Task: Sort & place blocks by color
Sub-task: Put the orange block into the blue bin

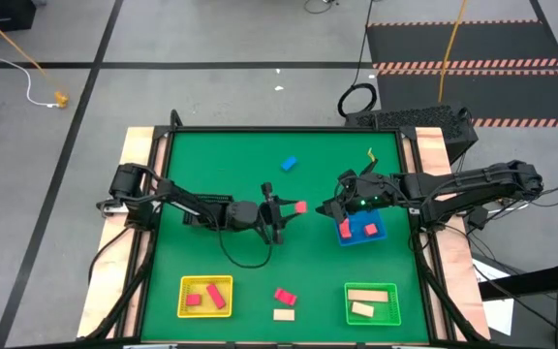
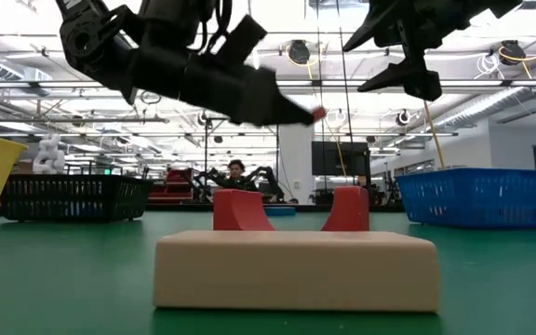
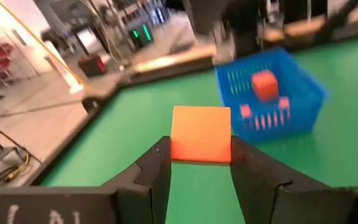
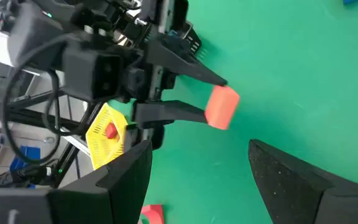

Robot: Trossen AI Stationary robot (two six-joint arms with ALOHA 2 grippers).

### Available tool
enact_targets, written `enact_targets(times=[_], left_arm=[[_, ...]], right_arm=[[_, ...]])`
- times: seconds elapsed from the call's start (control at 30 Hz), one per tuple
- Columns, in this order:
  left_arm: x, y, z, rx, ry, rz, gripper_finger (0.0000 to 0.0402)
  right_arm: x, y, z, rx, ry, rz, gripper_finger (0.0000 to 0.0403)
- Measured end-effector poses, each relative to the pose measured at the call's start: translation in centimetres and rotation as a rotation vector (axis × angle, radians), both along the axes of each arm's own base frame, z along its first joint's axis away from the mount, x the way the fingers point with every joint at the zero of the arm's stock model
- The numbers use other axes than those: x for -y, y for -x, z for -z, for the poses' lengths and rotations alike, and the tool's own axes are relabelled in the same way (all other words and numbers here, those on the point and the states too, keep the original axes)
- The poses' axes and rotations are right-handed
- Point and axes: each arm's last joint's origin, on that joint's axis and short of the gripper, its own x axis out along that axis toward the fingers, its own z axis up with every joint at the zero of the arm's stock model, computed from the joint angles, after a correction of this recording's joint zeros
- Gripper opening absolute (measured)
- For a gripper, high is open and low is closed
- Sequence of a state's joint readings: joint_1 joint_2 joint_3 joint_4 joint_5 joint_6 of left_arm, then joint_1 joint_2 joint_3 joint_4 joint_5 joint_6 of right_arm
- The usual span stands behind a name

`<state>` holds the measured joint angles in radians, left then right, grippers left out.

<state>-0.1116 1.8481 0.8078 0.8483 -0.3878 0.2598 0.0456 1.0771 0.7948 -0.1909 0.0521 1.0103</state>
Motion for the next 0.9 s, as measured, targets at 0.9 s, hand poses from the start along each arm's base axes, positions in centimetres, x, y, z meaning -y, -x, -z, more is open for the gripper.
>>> enact_targets(times=[0.9], left_arm=[[0.6,-2.7,-4.2,0.131,-0.004,0.070,0.0140]], right_arm=[[0.4,-0.5,-1.0,0.114,0.068,0.116,0.0258]])
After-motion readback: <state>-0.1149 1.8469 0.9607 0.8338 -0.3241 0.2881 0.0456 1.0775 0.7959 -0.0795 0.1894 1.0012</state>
